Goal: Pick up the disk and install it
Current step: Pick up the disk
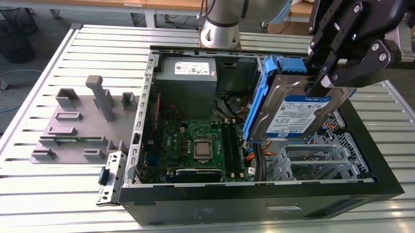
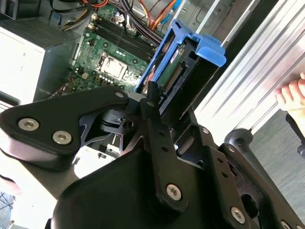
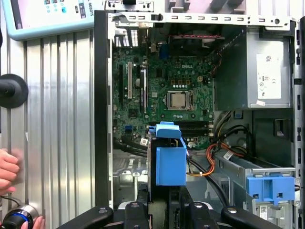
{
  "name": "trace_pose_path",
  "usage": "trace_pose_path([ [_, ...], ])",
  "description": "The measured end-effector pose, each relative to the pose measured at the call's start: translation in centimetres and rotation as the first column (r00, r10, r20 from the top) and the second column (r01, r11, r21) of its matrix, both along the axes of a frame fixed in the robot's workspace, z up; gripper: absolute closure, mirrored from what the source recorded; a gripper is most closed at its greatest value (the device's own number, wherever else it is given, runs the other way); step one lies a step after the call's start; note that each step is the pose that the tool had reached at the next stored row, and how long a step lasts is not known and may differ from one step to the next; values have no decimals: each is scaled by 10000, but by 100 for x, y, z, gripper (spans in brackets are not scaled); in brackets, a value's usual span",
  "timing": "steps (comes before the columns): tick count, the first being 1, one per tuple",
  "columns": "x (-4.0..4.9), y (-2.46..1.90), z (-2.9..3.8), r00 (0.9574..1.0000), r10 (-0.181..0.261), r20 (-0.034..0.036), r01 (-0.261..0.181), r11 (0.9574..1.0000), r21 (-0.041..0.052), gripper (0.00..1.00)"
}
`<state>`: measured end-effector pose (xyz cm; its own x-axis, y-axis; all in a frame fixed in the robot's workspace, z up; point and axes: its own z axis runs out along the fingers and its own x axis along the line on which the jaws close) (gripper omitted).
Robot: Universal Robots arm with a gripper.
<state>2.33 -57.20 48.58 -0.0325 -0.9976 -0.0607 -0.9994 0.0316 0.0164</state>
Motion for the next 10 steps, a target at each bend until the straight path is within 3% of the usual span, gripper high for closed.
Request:
trace_pose_path([
  [4, 5, -68, -7, 10000, -2, 0, 2, 10000, 1, 65],
  [10, 109, -102, -40, 10000, -2, -5, 2, 10000, 0, 65],
])
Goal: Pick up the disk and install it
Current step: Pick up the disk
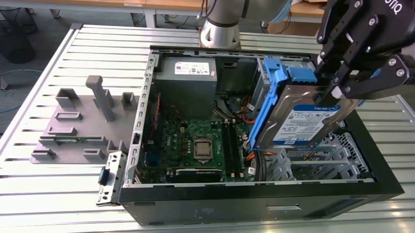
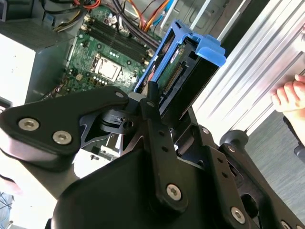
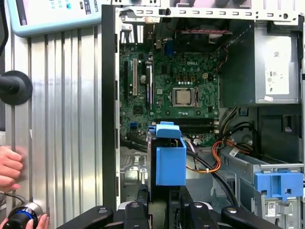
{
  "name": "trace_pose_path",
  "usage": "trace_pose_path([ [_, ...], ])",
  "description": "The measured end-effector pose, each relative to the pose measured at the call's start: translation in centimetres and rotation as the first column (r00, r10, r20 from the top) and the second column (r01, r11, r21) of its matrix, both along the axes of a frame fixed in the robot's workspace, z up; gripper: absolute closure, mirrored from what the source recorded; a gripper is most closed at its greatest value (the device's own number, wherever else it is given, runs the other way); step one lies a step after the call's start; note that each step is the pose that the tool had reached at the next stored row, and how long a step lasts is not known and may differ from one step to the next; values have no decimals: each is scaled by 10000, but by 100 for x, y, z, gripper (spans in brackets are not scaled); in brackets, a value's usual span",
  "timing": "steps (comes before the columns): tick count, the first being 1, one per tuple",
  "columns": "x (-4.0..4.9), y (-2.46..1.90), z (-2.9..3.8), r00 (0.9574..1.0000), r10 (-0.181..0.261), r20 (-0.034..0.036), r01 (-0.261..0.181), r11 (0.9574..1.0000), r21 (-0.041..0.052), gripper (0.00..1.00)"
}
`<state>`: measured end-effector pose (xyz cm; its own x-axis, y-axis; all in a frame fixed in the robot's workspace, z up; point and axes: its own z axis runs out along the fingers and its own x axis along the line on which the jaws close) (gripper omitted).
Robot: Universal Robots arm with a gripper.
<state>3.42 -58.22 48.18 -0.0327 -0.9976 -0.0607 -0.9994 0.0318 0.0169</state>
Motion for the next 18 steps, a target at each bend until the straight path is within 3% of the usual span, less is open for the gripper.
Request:
trace_pose_path([
  [18, 655, -19, -79, 10000, 0, -43, 0, 10000, 0, 65],
])
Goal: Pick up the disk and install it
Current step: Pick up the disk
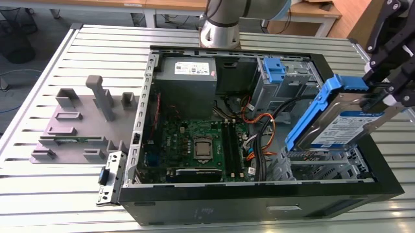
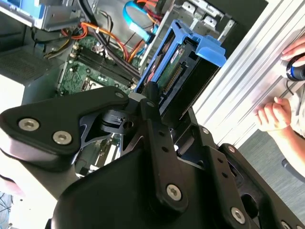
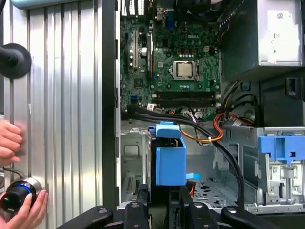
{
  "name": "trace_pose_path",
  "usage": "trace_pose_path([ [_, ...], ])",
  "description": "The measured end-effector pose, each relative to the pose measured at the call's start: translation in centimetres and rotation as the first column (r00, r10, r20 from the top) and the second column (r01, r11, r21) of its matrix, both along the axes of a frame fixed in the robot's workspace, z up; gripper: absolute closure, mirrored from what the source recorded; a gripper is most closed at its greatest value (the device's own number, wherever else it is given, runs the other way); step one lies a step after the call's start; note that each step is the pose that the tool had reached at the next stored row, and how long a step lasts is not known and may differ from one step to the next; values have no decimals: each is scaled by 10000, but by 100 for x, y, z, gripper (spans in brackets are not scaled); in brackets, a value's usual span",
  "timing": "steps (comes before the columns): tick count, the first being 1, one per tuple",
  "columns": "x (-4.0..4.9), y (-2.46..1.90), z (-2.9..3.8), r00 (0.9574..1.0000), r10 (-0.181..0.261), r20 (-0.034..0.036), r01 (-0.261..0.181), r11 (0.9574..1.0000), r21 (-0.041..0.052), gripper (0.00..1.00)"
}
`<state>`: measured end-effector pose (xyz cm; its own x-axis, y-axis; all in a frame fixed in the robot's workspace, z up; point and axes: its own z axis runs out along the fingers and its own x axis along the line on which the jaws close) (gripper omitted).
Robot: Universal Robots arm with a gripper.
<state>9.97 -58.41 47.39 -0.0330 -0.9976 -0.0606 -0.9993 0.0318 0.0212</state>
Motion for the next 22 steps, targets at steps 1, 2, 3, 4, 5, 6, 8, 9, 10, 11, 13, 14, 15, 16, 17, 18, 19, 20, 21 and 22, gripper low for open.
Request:
trace_pose_path([
  [1, 30, 0, -4, 10000, 0, -9, 0, 10000, 0, 65],
  [2, 54, 0, -8, 10000, 1, -17, -1, 10000, 2, 65],
  [3, 74, 0, -13, 10000, 1, -22, -1, 10000, 2, 65],
  [4, 91, 0, -20, 10000, 5, -26, -5, 10000, 0, 65],
  [5, 102, -1, -29, 10000, 11, -28, -11, 10000, 0, 65],
  [6, 111, -1, -37, 10000, 19, -28, -19, 10000, 0, 65],
  [8, 127, -3, -57, 10000, 34, -30, -34, 10000, 0, 65],
  [9, 134, -4, -68, 10000, 38, -31, -38, 10000, 0, 65],
  [10, 137, -6, -79, 10000, 39, -32, -39, 10000, 0, 65],
  [11, 137, -7, -88, 10000, 37, -33, -37, 10000, -2, 65],
  [13, 138, -8, -103, 10000, 37, -33, -37, 10000, -1, 65],
  [14, 139, -8, -105, 10000, 39, -33, -39, 10000, -2, 65],
  [15, 139, -8, -109, 10000, 39, -33, -39, 10000, 0, 65],
  [16, 139, -8, -114, 10000, 39, -32, -39, 10000, 0, 65],
  [17, 139, -9, -122, 10000, 39, -33, -39, 10000, -1, 65],
  [18, 139, -9, -131, 10000, 39, -33, -39, 10000, -2, 65],
  [19, 138, -9, -143, 10000, 39, -33, -39, 10000, -4, 65],
  [20, 139, -9, -143, 10000, 39, -32, -39, 10000, -4, 65],
  [21, 139, -9, -143, 10000, 39, -33, -39, 10000, -5, 65],
  [22, 139, -9, -143, 10000, 39, -33, -39, 10000, -6, 65],
])
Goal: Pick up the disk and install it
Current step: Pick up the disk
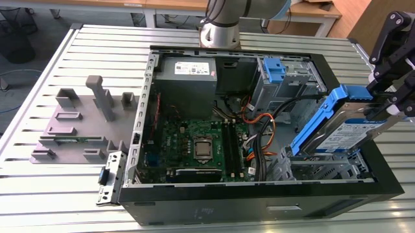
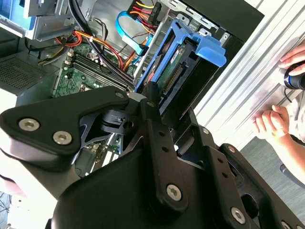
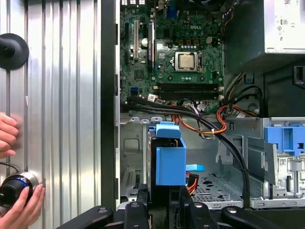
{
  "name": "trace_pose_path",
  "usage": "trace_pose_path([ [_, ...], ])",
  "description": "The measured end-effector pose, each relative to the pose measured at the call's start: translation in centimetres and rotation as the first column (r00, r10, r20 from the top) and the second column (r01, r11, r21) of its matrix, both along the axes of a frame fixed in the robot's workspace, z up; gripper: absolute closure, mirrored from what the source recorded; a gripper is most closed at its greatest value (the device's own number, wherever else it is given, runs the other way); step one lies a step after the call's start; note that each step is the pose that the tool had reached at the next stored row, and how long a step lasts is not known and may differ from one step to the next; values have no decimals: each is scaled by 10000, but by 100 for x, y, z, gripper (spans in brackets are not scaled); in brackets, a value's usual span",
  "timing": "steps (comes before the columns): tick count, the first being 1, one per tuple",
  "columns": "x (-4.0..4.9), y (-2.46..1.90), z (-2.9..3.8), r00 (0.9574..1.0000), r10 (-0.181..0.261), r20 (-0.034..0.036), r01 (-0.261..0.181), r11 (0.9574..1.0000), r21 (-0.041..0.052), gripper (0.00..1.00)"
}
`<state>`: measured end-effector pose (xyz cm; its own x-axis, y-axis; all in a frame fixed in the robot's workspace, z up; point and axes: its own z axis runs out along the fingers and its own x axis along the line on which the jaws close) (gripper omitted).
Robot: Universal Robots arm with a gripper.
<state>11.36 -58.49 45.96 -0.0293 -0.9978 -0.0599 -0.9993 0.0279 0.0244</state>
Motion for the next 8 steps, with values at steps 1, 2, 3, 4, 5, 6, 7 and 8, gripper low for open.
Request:
trace_pose_path([
  [1, 0, 0, 0, 10000, 0, 0, 0, 10000, 0, 65],
  [2, -2, 0, -2, 10000, 0, 1, 0, 10000, 2, 65],
  [3, -4, 0, -6, 10000, 0, 0, 0, 10000, 4, 65],
  [4, -5, 0, -8, 10000, 1, 0, -1, 10000, 3, 65],
  [5, -5, 0, -8, 10000, 1, 0, -1, 10000, 1, 65],
  [6, -5, 0, -11, 10000, 1, 0, -1, 10000, 0, 65],
  [7, -6, 0, -16, 10000, 0, 0, 0, 10000, 1, 65],
  [8, -7, 0, -20, 10000, 0, 0, 0, 10000, 1, 65],
])
